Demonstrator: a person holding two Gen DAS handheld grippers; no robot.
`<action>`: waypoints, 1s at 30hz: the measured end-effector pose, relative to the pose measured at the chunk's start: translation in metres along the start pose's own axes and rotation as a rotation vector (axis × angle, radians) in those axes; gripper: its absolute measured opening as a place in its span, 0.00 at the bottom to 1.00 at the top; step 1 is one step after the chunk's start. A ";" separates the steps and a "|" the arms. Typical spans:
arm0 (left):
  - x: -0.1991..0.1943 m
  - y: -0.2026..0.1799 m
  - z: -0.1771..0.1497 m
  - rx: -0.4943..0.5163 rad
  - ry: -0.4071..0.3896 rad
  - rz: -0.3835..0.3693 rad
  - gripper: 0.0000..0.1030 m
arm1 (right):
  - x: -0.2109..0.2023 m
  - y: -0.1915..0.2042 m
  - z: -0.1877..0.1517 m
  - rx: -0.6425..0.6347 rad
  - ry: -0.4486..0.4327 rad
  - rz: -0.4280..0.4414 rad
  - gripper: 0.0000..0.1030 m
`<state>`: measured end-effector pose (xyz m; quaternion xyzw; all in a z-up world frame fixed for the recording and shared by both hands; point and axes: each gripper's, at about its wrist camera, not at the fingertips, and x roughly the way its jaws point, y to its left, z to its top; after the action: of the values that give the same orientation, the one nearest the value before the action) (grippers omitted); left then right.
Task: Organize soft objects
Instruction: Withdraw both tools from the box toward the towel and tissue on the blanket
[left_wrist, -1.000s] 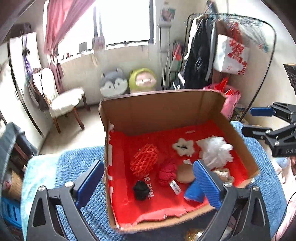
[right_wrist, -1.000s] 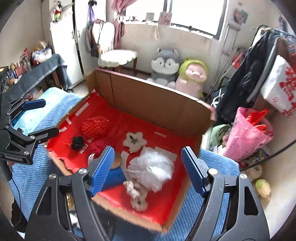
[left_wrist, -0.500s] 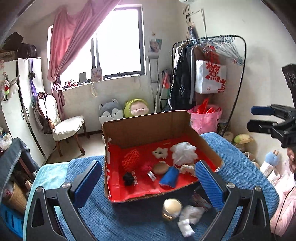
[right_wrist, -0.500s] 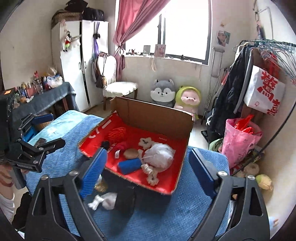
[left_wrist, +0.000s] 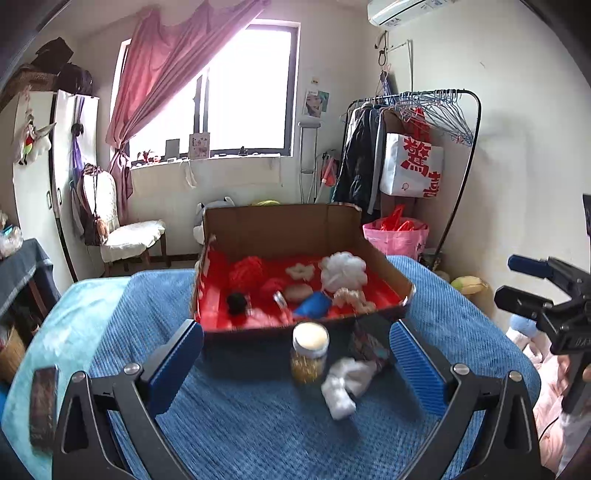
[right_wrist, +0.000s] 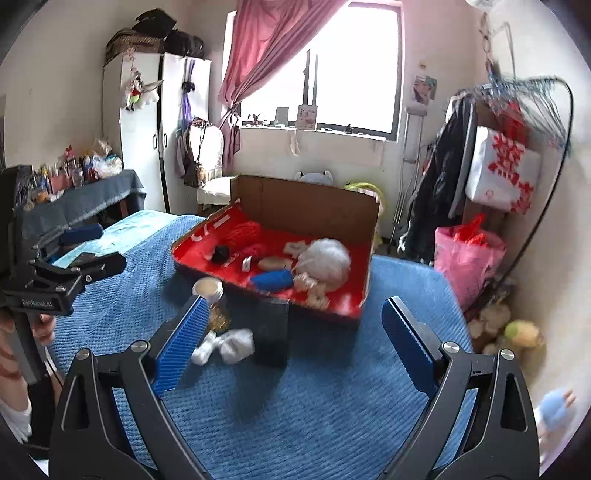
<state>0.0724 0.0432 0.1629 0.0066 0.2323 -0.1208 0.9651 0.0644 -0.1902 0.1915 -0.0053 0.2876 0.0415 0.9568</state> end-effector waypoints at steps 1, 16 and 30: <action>0.000 -0.001 -0.006 -0.004 0.003 -0.002 1.00 | 0.001 0.001 -0.008 0.017 -0.001 0.003 0.93; 0.058 -0.008 -0.087 -0.082 0.211 -0.027 1.00 | 0.056 -0.007 -0.097 0.152 0.129 -0.025 0.93; 0.083 -0.010 -0.097 -0.078 0.289 -0.025 1.00 | 0.078 -0.012 -0.121 0.180 0.213 -0.014 0.93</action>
<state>0.0983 0.0211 0.0390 -0.0164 0.3731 -0.1214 0.9196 0.0640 -0.2000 0.0471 0.0741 0.3900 0.0078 0.9178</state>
